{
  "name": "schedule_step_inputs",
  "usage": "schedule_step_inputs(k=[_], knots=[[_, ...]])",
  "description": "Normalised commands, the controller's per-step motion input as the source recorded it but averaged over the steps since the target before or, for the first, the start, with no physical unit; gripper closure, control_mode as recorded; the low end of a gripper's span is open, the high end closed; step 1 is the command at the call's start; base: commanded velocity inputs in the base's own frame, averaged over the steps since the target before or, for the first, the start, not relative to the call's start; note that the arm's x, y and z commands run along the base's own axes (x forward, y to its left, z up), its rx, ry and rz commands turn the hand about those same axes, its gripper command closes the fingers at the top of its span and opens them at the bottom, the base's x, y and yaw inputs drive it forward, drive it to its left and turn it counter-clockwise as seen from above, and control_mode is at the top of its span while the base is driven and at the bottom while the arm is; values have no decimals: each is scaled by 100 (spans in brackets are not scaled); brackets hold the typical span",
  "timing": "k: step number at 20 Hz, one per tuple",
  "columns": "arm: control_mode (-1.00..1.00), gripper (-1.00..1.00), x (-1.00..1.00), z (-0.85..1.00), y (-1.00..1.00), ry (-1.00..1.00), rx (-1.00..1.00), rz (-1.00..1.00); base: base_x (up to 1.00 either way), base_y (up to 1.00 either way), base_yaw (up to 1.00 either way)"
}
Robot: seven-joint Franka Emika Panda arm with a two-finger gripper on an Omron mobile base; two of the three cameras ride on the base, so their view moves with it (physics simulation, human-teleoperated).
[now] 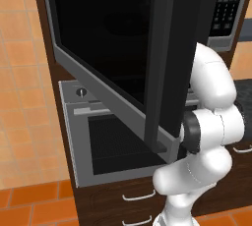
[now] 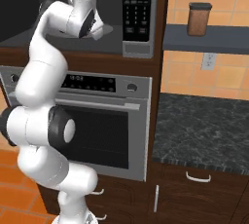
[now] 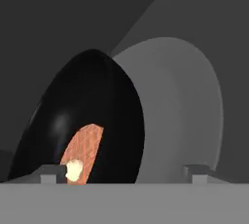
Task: Open the microwave, place the bowl with waffle inside the microwave, then close the microwave door and turn it on.
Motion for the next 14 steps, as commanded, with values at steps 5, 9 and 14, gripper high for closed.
schedule_step_inputs(k=[5, 9, 14], knots=[[-100, -100, -96, 29, -50, -25, 1, 19, 0, 0, 0], [-100, 100, -100, 0, -11, -18, -5, 15, 0, 0, 0], [-100, 100, -100, 0, -18, -24, -5, 6, 0, 0, 0]])
